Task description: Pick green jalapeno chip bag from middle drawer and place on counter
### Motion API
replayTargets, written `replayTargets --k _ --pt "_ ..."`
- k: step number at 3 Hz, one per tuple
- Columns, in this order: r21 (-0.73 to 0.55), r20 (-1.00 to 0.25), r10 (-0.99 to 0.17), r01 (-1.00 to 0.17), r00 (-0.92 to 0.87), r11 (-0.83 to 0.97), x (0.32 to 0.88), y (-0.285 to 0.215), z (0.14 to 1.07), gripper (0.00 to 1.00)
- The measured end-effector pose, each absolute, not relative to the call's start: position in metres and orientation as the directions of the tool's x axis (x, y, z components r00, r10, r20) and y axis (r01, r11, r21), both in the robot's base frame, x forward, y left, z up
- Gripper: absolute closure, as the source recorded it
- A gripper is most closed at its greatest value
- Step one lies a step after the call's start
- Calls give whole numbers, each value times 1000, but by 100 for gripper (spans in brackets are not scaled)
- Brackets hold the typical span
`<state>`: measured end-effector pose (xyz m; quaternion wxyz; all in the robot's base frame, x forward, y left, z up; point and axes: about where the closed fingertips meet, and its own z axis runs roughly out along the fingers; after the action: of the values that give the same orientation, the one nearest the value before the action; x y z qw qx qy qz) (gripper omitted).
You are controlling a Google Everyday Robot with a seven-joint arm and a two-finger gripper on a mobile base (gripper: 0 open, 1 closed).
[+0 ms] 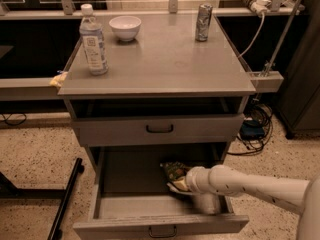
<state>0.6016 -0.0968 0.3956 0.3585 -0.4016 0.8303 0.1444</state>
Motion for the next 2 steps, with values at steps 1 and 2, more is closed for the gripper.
replayTargets --k 1,2 --pt "-37 -732 -575 -821 -365 570 576 -107 428 100" --pt "-35 -751 -584 -866 -307 500 559 -118 463 100"
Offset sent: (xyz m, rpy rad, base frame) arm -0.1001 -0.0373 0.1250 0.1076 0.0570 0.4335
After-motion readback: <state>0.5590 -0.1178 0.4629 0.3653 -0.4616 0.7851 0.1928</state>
